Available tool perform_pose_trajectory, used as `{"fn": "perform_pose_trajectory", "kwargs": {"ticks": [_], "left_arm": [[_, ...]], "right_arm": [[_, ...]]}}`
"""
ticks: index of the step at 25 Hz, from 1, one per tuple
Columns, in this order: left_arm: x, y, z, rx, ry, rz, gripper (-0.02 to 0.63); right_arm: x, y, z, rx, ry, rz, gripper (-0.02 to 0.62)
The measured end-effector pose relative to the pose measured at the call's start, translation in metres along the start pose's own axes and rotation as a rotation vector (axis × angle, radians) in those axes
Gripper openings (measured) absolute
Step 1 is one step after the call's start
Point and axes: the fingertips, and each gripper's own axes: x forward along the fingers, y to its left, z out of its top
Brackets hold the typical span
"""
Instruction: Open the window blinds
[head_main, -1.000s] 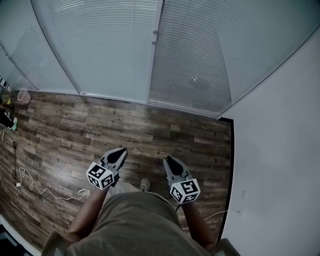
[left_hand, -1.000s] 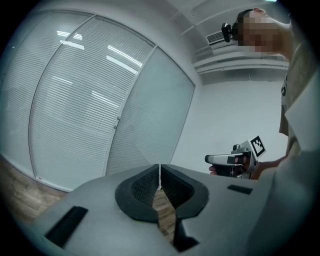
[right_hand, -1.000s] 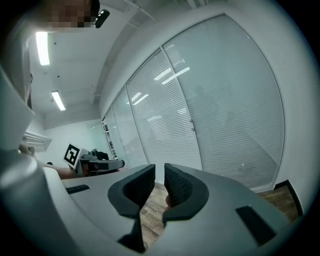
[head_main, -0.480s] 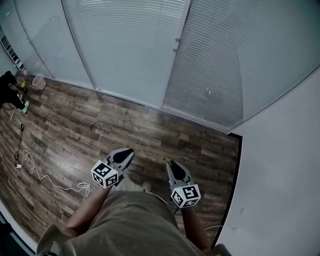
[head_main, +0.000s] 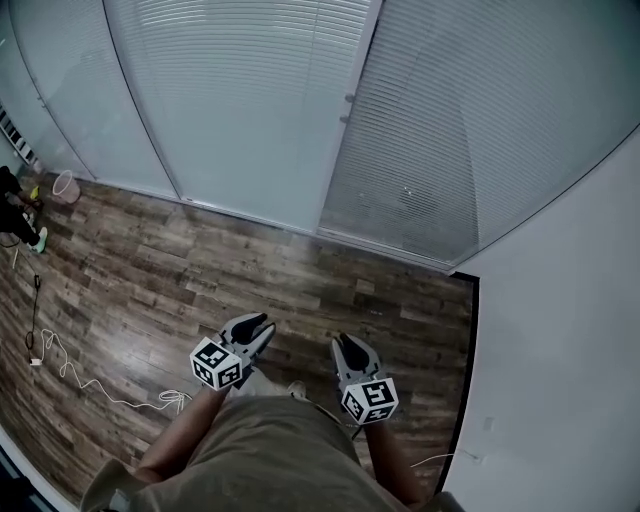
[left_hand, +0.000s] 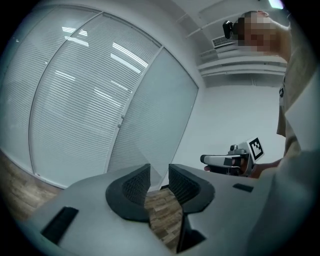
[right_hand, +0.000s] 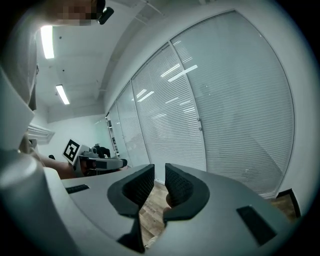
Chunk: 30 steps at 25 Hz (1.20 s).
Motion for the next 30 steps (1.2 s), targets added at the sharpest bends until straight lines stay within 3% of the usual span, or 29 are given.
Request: {"fn": "perform_pose_trajectory", "kwargs": {"ticks": [10,13,18,25,30], "left_arm": [[0.009,0.072,0.056,0.101,-0.057,-0.082,0.109],[0.009,0.093,0.059,0.085,-0.057,-0.105,0.109],[0.008,0.127,0.066,-0.012,-0.048,-0.153,0.107],[0.000,0.180,0.066,-0.015,-0.040,-0.163,0.106],[-0.004,0.189,0.071,-0.018,-0.042,-0.159,0.106]], "right_arm": [[0.081,0.014,0.026,0.040,-0.003,-0.094,0.054],[0.103,0.024,0.023,0.051,0.009,-0.109,0.054],[0.144,0.033,0.023,0.056,0.027,-0.136,0.054],[0.201,0.047,0.015,0.080,0.024,-0.146,0.054],[0.221,0.053,0.018,0.084,0.038,-0.126,0.054]]}}
